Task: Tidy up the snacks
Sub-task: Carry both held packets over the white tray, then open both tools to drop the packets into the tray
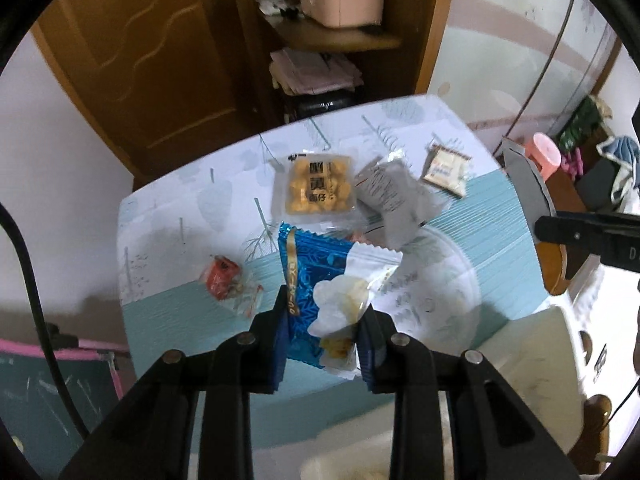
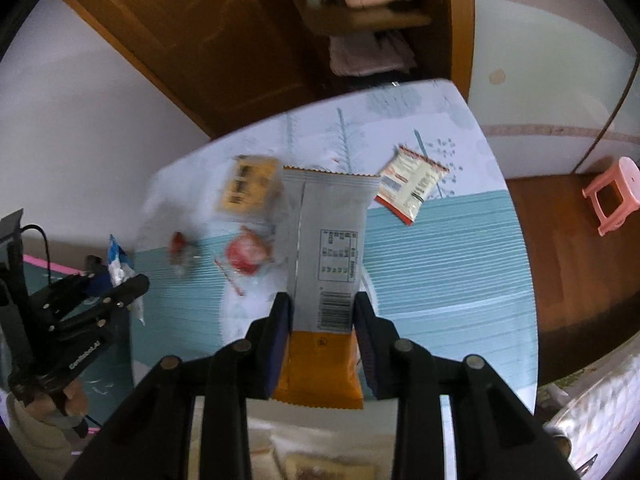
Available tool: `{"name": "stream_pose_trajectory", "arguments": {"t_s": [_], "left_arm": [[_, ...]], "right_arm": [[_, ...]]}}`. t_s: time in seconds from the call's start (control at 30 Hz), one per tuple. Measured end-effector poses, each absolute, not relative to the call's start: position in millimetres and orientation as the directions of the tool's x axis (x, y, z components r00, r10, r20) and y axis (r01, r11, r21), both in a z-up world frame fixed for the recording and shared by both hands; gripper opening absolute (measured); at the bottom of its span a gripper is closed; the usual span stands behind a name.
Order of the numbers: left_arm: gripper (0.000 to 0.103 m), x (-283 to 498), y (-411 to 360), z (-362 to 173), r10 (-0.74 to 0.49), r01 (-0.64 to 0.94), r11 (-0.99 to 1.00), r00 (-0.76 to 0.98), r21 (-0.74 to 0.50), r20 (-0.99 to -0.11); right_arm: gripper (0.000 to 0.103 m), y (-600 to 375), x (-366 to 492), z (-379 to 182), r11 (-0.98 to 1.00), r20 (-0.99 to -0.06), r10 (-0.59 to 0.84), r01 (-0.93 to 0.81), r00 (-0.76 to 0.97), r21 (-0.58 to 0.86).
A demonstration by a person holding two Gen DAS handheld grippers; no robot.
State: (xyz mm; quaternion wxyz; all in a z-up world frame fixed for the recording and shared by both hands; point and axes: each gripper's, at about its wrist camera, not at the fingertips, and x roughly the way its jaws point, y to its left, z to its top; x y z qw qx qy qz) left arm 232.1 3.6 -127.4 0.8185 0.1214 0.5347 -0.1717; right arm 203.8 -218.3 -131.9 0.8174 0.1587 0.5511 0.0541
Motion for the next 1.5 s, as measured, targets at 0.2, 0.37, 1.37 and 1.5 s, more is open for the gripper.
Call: {"name": "stream_pose_trajectory", "arguments": {"t_s": [0.2,0.37,1.37,1.5], "left_arm": [[0.027,179,6,-86,-0.111,0.316,0.949,0.401,0.023,-0.909],[0.027,129,7,-58,-0.158,0.271,0.962,0.427,-0.040,-0.890],[0.028,-7,-22,-100,-0.148,0.191,0.978,0.369,-0.081,-0.917],[0.028,-7,-25,-114,-0.133,0.189,0.980,0.348,-0.070,-0.928]], "right_arm": [[0.032,-208,159,-86,0.939,-0.841,0.307,0.004,0.446,0.345],[0.032,-198,115,-64,0.928,-0.812,0.353,-0.065,0.465,0.366],[0.033,-174,-13,-87,0.941,-0.870,0.331,-0.189,0.365,0.279],[0.033,-172,-13,-96,0.949,-0.884,0.307,-0.185,0.353,0.255]]}}
